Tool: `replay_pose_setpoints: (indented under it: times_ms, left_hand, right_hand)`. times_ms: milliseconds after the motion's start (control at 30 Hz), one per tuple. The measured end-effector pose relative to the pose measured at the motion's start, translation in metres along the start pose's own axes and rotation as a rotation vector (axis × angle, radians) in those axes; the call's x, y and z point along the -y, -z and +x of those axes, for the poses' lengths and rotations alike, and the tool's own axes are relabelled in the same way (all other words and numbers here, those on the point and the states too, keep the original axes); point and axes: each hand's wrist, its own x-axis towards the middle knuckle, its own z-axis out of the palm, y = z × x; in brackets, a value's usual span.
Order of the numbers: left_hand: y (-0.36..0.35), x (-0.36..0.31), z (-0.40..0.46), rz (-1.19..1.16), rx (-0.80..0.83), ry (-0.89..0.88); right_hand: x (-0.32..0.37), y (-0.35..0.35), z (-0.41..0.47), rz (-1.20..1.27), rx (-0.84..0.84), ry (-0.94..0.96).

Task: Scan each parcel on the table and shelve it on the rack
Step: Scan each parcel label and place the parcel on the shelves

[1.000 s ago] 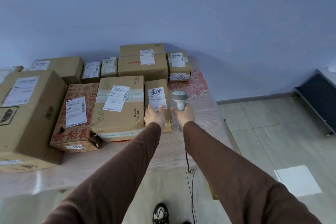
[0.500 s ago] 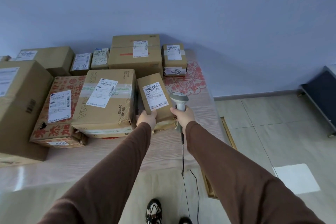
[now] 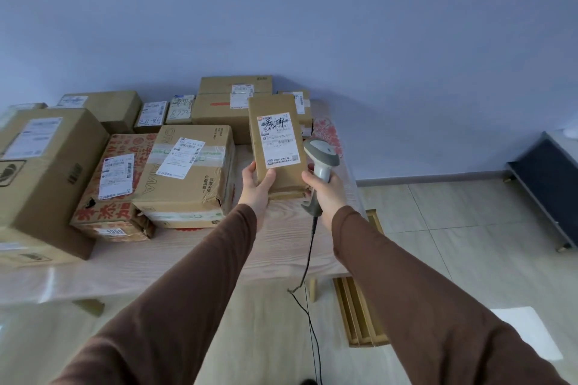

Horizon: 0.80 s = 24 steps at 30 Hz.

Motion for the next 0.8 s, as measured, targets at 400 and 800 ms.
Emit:
replay_pose_setpoints:
  times_ms: [400, 800]
  left_hand:
    - [0.012, -0.129, -0.088, -0.031, 0.235, -0.247]
    - [-0.001, -0.208, -0.151, -0.185, 0.317, -0.411]
  right_hand:
    - [0.123, -0.042, -0.122, 0.100, -0.025, 0.397]
    - [0.201, -0.051, -0.193, 0.089, -0.020, 0.612]
